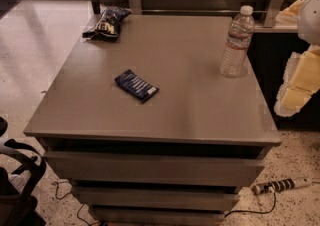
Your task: Move rxbar blueberry near blue chip bag
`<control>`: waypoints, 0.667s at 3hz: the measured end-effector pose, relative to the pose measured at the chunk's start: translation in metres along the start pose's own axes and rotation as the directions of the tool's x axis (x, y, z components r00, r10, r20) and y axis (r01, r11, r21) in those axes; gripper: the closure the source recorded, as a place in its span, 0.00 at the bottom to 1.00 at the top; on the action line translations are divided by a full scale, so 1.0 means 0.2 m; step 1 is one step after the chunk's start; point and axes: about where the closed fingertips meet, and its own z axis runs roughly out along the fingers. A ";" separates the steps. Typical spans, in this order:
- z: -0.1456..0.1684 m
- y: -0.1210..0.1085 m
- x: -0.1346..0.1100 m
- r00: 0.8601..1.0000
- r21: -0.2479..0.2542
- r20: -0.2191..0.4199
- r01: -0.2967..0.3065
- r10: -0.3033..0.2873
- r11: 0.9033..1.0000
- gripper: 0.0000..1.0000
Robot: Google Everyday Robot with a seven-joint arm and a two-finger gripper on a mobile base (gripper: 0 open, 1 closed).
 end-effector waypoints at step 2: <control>0.03 0.00 -0.04 1.000 -0.016 0.018 -0.017 0.017 1.000 0.00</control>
Offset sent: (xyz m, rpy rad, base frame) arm 0.0078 0.0168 -0.0135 0.0594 0.0477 -0.0158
